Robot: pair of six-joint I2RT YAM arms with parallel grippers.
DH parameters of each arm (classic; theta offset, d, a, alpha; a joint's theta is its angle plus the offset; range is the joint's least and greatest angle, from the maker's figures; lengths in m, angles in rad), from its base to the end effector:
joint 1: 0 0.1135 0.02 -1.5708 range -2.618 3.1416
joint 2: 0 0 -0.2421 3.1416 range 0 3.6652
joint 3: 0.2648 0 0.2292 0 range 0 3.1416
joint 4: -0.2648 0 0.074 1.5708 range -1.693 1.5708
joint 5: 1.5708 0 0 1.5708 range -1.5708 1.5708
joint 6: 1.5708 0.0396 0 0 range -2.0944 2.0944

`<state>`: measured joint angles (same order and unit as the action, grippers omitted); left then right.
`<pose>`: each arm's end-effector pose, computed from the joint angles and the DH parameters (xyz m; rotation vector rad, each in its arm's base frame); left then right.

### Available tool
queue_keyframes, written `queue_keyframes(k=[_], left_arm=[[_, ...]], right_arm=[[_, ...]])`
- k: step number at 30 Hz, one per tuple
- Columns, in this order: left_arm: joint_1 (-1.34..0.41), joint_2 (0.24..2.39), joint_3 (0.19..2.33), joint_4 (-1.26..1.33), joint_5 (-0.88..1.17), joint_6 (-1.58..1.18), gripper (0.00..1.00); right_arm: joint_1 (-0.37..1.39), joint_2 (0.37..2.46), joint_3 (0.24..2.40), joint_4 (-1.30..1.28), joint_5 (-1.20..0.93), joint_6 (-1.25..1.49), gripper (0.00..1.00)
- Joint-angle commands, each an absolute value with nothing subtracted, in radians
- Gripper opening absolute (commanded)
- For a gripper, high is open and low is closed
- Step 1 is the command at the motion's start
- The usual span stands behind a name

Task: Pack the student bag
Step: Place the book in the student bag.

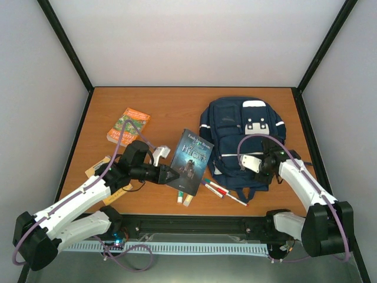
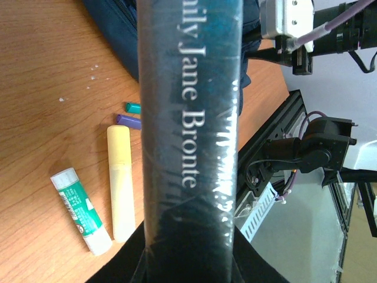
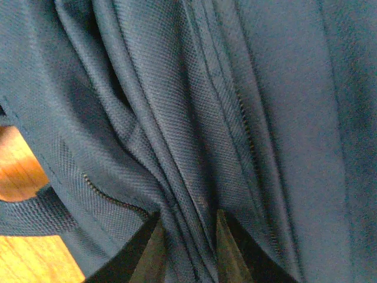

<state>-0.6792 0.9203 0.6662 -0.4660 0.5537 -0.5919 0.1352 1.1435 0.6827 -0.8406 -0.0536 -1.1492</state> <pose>0.1297 -0.1315 0.2376 0.4284 2.4710 -1.2376 0.1728 0.0256 0.1797 -1.7320 2.2982 -0.1219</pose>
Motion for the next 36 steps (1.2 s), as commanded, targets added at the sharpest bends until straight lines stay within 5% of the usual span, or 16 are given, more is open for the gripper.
queue_keyframes(k=[1,6,27,36], left_arm=[[-0.687,0.884,0.704,-0.349,0.59,-0.559,0.01],[-0.687,0.891,0.701,-0.316,0.608,-0.576,0.01],[-0.705,1.067,0.68,0.02,0.888,-0.736,0.01],[-0.838,1.096,0.819,-0.303,0.941,-0.554,0.01]], right_arm=[[0.143,1.158,0.746,-0.861,-0.11,-1.12,0.18],[0.144,1.16,0.88,-0.906,-0.184,-1.055,0.03],[0.145,1.224,1.273,-0.833,-0.355,-0.658,0.03],[0.146,1.274,1.36,-0.798,-0.323,-0.575,0.03]])
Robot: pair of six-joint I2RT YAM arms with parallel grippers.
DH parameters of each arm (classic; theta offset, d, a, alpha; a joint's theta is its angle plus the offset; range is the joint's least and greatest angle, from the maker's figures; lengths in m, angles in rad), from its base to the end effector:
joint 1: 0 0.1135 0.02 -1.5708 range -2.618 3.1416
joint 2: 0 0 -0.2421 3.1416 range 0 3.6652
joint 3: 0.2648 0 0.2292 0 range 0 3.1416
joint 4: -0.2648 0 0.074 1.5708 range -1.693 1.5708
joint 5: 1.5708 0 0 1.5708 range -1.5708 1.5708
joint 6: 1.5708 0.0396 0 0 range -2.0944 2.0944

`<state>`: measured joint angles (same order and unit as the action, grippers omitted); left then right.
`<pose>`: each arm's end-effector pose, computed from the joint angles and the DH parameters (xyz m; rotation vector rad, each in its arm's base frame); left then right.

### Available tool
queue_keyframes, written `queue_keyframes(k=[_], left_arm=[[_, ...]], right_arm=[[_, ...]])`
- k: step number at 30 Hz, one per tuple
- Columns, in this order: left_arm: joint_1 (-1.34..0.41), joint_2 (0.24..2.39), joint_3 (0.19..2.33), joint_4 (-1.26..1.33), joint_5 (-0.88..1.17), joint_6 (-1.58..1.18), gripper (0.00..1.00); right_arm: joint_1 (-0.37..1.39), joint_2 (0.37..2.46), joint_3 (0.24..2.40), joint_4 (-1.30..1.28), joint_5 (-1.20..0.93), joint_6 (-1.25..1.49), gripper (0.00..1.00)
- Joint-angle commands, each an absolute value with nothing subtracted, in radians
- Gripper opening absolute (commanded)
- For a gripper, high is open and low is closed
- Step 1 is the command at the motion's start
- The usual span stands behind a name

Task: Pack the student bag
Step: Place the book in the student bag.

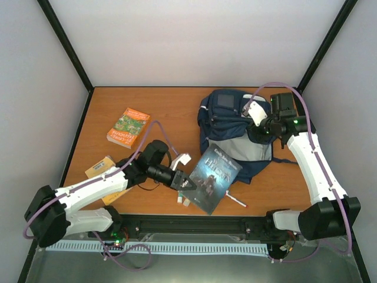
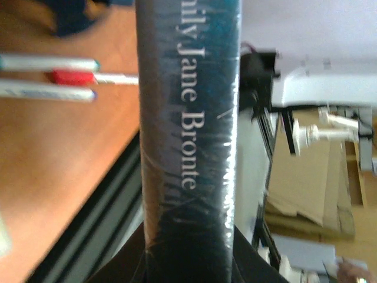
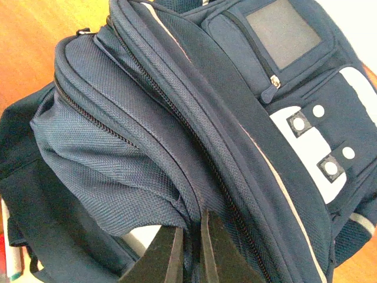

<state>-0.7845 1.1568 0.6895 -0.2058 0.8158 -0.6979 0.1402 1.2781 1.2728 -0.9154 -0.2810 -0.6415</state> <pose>0.1397 -0.1802 0.2260 0.6318 2.4897 -1.6194 0.2356 0.0443 0.3149 -1.0384 2.2145 0.1305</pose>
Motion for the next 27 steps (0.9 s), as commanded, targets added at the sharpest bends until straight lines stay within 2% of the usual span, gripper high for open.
queue_keyframes(k=[1,4,7,16,27], left_arm=[[-0.84,1.072,0.825,-0.327,0.949,-0.546,0.01],[-0.839,1.039,0.835,-0.336,0.961,-0.562,0.01],[-0.84,1.098,0.826,-0.25,0.954,-0.623,0.01],[-0.84,1.415,0.847,0.267,0.838,-0.88,0.01],[-0.824,1.682,1.073,0.386,0.783,-0.945,0.01]], right_arm=[[0.146,1.276,1.372,-0.796,-0.324,-0.568,0.03],[0.146,1.282,1.406,-0.803,-0.353,-0.549,0.03],[0.146,1.273,1.416,-0.807,-0.383,-0.522,0.03],[0.146,1.231,1.394,-0.806,-0.419,-0.492,0.03],[0.153,1.23,1.382,-0.819,-0.53,-0.465,0.03]])
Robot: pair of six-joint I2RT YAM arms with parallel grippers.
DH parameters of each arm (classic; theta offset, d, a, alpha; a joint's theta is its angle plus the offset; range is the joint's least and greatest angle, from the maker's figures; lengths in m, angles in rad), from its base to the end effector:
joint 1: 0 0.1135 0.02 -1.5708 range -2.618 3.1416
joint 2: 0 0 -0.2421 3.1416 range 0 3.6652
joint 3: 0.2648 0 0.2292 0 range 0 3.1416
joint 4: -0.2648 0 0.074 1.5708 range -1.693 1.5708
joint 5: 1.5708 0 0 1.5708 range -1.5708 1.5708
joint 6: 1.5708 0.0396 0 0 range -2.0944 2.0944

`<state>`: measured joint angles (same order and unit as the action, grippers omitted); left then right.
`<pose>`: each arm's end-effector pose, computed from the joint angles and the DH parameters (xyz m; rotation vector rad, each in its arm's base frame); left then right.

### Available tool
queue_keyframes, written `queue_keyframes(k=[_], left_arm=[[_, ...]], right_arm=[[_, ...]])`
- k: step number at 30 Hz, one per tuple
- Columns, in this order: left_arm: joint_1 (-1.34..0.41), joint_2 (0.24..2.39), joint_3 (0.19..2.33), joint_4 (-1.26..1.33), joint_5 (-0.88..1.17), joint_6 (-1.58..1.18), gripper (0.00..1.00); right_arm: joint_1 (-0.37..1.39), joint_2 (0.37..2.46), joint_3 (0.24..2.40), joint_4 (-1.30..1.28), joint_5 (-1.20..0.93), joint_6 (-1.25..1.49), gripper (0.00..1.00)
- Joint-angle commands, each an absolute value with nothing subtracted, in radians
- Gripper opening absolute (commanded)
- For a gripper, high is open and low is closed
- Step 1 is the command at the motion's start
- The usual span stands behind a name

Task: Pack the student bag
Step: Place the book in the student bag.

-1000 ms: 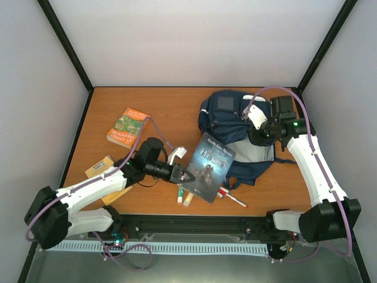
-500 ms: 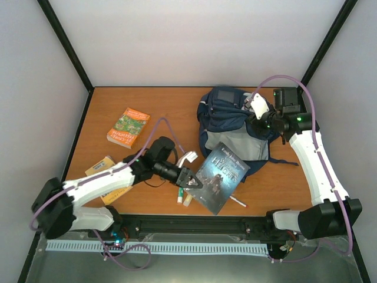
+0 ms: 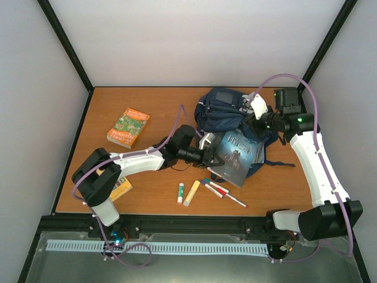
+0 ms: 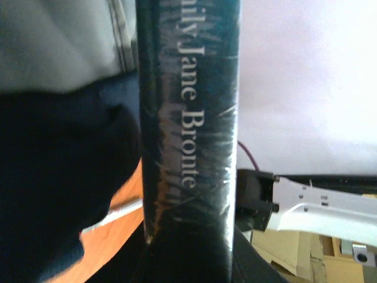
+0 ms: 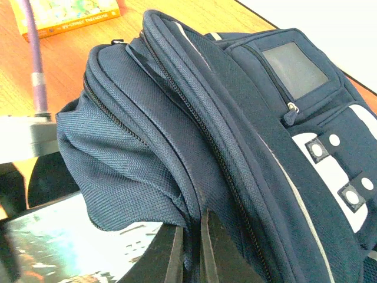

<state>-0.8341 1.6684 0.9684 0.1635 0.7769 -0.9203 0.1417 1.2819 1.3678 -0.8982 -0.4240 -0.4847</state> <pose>0.2074 -0.2700 0.2056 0.4672 2.4883 -1.7237 0.2373 0.0503 0.3444 -0.8995 2.1349 0.3325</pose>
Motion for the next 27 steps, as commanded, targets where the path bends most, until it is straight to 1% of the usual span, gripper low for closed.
queue_keyframes(k=[1,12,18,24,27], left_arm=[[-0.821,1.692,1.081,0.388,0.777,-0.946,0.01],[-0.773,1.805,1.189,0.345,0.742,-0.944,0.01],[-0.771,1.888,1.21,0.368,0.696,-0.977,0.01],[-0.761,2.045,1.437,0.243,0.754,-0.924,0.01],[-0.759,2.104,1.501,0.181,0.744,-0.881,0.01]], right_arm=[[0.153,1.226,1.38,-0.82,-0.534,-0.467,0.03],[0.155,1.209,1.389,-0.857,-0.563,-0.521,0.03],[0.154,1.177,1.333,-0.821,-0.599,-0.526,0.03],[0.155,1.171,1.274,-0.815,-0.643,-0.558,0.03],[0.155,1.184,1.254,-0.836,-0.633,-0.589,0.03]])
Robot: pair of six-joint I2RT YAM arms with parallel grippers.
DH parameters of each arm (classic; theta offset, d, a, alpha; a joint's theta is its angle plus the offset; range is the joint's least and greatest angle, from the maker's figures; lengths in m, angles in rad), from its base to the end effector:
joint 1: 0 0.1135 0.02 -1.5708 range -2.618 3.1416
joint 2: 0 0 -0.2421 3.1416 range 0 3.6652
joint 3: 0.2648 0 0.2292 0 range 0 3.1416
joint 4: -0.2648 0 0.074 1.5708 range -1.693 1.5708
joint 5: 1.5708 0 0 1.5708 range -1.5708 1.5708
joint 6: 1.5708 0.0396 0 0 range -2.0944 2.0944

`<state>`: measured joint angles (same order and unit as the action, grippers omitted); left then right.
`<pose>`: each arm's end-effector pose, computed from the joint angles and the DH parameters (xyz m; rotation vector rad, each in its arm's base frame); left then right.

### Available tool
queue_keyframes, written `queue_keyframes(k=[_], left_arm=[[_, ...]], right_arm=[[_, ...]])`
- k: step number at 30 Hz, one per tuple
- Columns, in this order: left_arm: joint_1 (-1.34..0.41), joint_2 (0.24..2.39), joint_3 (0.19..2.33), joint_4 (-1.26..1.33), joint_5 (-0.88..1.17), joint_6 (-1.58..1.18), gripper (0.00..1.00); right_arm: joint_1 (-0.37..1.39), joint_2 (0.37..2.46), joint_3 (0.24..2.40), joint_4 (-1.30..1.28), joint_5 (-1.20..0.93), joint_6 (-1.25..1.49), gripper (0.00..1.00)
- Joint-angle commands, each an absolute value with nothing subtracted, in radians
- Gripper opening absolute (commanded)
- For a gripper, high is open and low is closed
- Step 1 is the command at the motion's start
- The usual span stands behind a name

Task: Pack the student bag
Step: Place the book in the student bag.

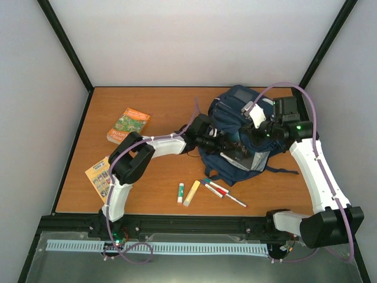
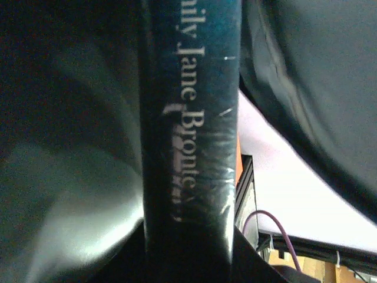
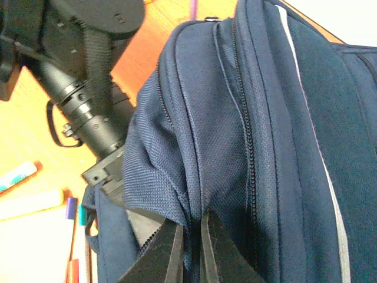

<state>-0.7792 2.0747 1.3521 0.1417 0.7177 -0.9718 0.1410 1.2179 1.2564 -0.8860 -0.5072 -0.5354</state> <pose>0.2871 -0.3202 0.1672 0.2648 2.5501 -1.6453 0.2220 0.0509 0.3277 -0.9801 2.1040 0.4159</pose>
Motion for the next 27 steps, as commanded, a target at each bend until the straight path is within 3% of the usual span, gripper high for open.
queue_keyframes(k=[1,10,16,27], left_arm=[[-0.758,2.115,1.509,0.165,0.739,-0.865,0.01],[-0.751,2.174,1.432,0.268,0.749,-0.891,0.01],[-0.752,2.19,1.428,0.285,0.768,-0.902,0.01],[-0.751,2.203,1.439,0.299,0.787,-0.923,0.01]], right_arm=[[0.154,1.186,1.244,-0.839,-0.621,-0.598,0.03],[0.154,1.188,1.051,-0.745,-0.483,-0.598,0.04],[0.155,1.224,0.979,-0.688,-0.54,-0.567,0.41],[0.197,1.234,0.906,-0.609,-0.438,-0.538,0.56]])
